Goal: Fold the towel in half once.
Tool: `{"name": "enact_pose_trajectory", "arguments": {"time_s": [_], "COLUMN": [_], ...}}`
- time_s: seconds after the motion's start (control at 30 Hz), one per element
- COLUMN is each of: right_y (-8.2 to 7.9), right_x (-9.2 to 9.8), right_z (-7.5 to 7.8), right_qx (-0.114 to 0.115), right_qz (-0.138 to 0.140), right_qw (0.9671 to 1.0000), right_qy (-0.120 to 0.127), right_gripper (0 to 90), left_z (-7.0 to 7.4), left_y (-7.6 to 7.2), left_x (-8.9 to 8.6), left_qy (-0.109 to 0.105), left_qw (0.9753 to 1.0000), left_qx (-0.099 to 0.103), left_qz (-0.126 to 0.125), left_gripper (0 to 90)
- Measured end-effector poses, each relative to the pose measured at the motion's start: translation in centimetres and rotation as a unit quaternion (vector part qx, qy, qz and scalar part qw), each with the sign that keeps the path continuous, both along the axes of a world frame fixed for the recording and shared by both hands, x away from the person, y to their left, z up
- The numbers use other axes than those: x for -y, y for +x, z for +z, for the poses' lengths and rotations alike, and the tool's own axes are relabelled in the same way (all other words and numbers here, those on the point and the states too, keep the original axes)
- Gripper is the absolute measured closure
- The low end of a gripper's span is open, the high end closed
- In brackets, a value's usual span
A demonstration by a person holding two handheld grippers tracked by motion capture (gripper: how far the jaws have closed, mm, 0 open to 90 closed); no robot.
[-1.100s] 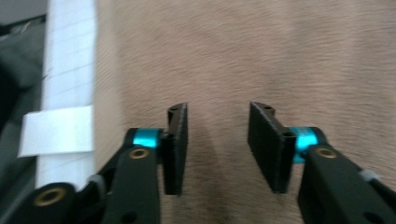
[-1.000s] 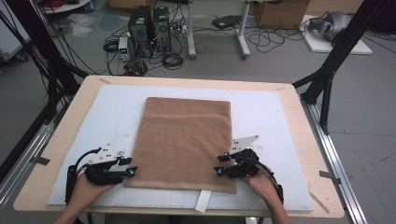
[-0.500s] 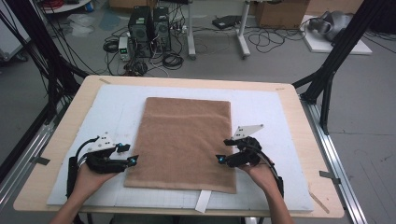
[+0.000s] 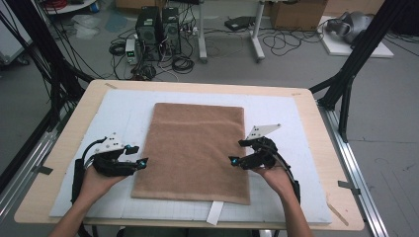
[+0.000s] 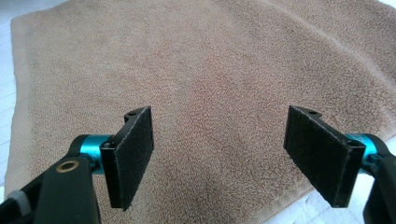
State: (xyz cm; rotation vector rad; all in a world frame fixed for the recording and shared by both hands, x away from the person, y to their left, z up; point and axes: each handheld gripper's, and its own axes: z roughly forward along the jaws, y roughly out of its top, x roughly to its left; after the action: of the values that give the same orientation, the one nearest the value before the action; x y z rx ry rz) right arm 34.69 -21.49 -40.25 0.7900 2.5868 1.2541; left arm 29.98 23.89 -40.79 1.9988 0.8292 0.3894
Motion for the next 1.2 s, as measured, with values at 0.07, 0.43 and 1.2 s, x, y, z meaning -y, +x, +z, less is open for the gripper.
{"name": "enact_pose_trajectory", "arguments": {"time_s": [0.07, 0.43, 1.2], "right_y": [-0.02, -0.15, -0.28], "right_x": [0.03, -0.15, -0.31], "right_z": [0.02, -0.01, 0.48], "right_qx": [-0.002, -0.003, 0.007], "right_qz": [-0.001, 0.004, 0.009], "right_qw": [1.0000, 1.0000, 0.9999], "right_qy": [0.000, -0.003, -0.011], "right_gripper": [23.5, 21.8, 21.3], "left_z": [0.01, 0.09, -0.01], "left_y": [0.06, 0.07, 0.20], "left_x": [-0.06, 0.03, -0.04], "left_qy": [-0.001, 0.005, 0.006], "left_qw": [1.0000, 1.0000, 1.0000], "left_qx": [0.000, 0.000, 0.000], "left_qz": [-0.001, -0.007, -0.006], "left_gripper": [40.9, 40.9, 39.2]}}
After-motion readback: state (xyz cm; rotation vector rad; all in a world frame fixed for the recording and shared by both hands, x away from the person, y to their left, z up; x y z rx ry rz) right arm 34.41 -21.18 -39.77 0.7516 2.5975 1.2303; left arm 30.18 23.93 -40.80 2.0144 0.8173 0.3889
